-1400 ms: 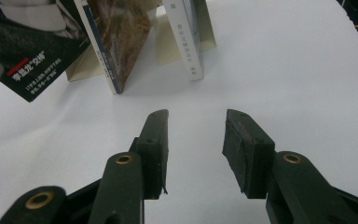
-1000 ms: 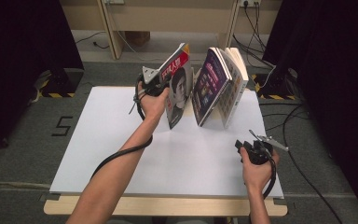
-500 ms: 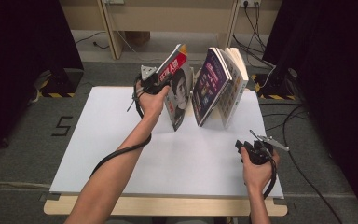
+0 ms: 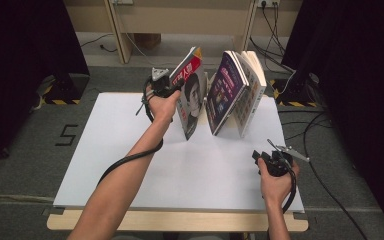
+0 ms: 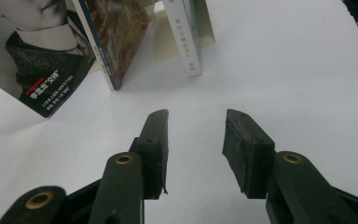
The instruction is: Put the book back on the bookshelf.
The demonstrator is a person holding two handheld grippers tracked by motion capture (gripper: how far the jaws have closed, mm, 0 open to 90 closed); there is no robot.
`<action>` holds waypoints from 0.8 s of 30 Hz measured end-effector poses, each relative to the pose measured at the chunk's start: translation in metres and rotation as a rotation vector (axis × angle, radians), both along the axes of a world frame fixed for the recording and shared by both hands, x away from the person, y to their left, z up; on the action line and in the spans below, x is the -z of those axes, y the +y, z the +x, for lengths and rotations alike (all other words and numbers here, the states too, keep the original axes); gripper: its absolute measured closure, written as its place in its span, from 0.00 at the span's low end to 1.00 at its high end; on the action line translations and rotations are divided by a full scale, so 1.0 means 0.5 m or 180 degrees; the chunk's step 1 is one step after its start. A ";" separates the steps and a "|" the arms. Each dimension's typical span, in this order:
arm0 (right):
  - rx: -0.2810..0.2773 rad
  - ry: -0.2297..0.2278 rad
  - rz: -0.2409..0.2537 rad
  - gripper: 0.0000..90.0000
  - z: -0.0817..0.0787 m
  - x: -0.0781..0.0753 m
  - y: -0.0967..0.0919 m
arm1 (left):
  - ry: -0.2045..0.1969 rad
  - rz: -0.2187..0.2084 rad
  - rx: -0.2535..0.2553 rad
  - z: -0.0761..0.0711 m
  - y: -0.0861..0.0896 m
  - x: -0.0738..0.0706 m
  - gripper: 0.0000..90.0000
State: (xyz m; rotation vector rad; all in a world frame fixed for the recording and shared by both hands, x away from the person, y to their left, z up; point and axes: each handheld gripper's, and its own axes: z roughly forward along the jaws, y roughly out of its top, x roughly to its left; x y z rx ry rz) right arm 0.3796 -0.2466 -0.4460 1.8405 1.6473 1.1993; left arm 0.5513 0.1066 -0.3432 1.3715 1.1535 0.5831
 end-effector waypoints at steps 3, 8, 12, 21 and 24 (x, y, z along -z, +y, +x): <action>-0.0012 -0.0022 -0.0024 0.67 0.000 0.000 -0.003 | -0.0211 -0.0016 -0.0140 -0.005 0.002 -0.003 0.96; 0.0002 -0.0020 -0.0026 0.67 0.001 0.001 -0.008 | -0.0324 -0.0006 -0.0214 -0.009 0.001 0.008 0.96; 0.0000 -0.0017 -0.0022 0.67 0.000 0.000 -0.006 | -0.0309 0.0017 -0.0222 -0.009 0.001 0.026 0.95; 0.0005 -0.0010 -0.0022 0.67 0.000 0.000 -0.005 | -0.0283 0.0053 -0.0246 -0.007 0.008 0.014 0.88; 0.0028 -0.0010 0.0006 0.67 0.000 -0.001 -0.007 | -0.0246 0.0029 -0.0223 -0.003 0.009 0.009 0.81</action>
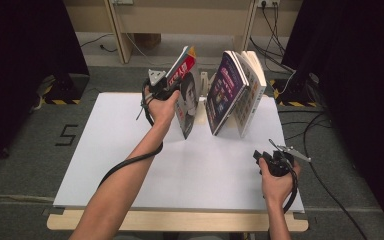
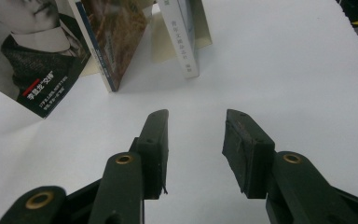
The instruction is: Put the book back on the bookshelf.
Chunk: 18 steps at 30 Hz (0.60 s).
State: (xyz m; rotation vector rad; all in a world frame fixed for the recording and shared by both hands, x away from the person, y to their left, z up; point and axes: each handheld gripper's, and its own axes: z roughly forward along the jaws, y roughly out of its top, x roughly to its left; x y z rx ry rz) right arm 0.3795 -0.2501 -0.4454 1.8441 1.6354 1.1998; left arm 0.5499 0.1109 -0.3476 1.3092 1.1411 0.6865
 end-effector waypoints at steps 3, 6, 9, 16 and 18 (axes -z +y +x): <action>0.0031 -0.0014 0.0003 0.67 -0.002 -0.001 -0.005 | 0.0015 -0.0040 0.0028 -0.003 0.002 -0.002 0.75; 0.0042 -0.0011 0.0000 0.67 -0.003 0.000 -0.010 | 0.0014 -0.0070 0.0015 -0.009 0.006 -0.002 0.69; 0.0032 -0.0017 -0.0026 0.67 -0.004 0.000 -0.010 | 0.0058 -0.0081 0.0032 -0.016 0.008 0.001 0.63; 0.0015 -0.0014 -0.0017 0.67 -0.003 -0.001 -0.002 | 0.0146 -0.0122 0.0061 -0.019 0.015 0.009 0.57; 0.0022 -0.0007 -0.0021 0.67 -0.003 0.001 -0.002 | 0.0171 -0.0141 0.0078 -0.019 0.016 0.010 0.57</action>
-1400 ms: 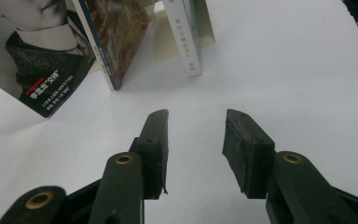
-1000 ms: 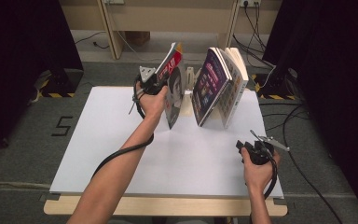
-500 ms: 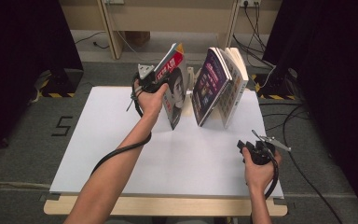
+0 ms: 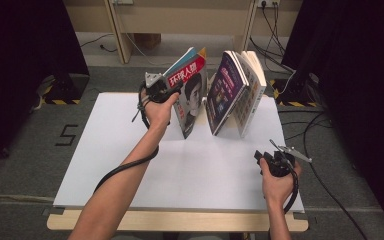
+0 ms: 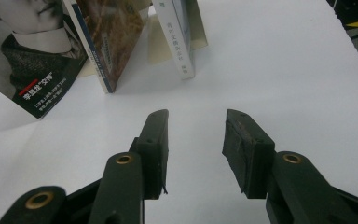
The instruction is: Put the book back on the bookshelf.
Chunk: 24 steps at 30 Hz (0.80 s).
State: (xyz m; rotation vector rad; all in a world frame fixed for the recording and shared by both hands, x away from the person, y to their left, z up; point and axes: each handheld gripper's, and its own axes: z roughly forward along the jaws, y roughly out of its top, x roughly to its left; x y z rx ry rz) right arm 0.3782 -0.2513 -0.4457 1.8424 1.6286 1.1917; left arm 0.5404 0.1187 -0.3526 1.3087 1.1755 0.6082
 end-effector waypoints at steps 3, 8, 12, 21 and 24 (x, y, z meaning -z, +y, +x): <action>0.0004 -0.0004 -0.0003 0.67 0.001 0.001 -0.001 | 0.0013 0.0013 0.0034 -0.002 0.001 0.001 0.55; 0.0007 -0.0007 -0.0005 0.67 0.000 0.001 0.001 | 0.0057 -0.0007 0.0077 -0.011 0.005 0.002 0.53; 0.0002 -0.0010 0.0000 0.67 -0.001 -0.001 0.003 | 0.0091 0.0005 0.0115 -0.019 0.009 0.002 0.52; -0.0005 0.0004 -0.0012 0.67 0.000 0.001 0.004 | 0.0193 -0.0041 0.0234 -0.035 0.017 0.000 0.48; 0.0000 0.0001 -0.0011 0.67 0.000 0.001 0.004 | 0.0189 -0.0033 0.0236 -0.041 0.020 -0.001 0.47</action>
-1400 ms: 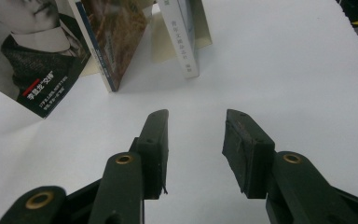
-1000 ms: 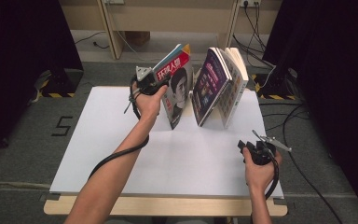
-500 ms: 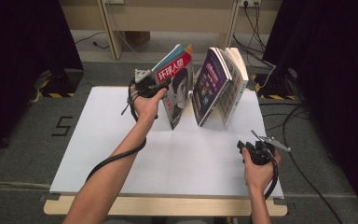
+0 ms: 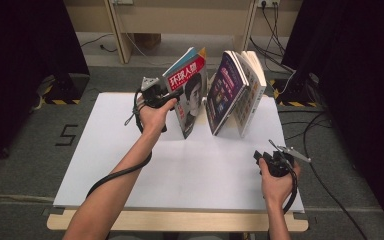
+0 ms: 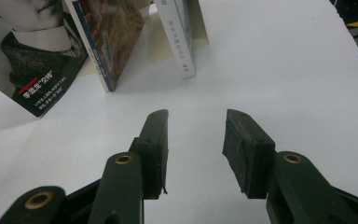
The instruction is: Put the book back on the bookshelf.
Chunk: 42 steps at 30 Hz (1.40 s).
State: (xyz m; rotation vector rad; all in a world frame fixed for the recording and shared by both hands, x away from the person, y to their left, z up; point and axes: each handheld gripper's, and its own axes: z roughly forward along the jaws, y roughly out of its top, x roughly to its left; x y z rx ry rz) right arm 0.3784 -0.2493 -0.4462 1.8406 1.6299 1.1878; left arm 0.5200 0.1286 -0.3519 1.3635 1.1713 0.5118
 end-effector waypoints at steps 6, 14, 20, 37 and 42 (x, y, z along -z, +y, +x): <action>-0.0003 -0.0005 -0.0002 0.67 -0.001 -0.001 -0.002 | 0.0042 -0.0057 0.0026 -0.009 0.010 -0.001 0.46; 0.0013 -0.0010 0.0010 0.67 -0.002 -0.002 -0.001 | 0.0099 -0.0058 0.0108 -0.022 0.021 -0.002 0.45; 0.0002 -0.0008 -0.0009 0.67 -0.001 -0.001 -0.002 | 0.0109 -0.0047 0.0165 -0.036 0.028 -0.006 0.44; 0.0016 0.0005 -0.0019 0.67 -0.003 -0.001 -0.002 | 0.0183 -0.0019 0.0275 -0.070 0.064 -0.001 0.43; 0.0010 -0.0012 -0.0040 0.67 -0.003 -0.001 0.000 | 0.0214 0.0004 0.0282 -0.082 0.077 0.006 0.43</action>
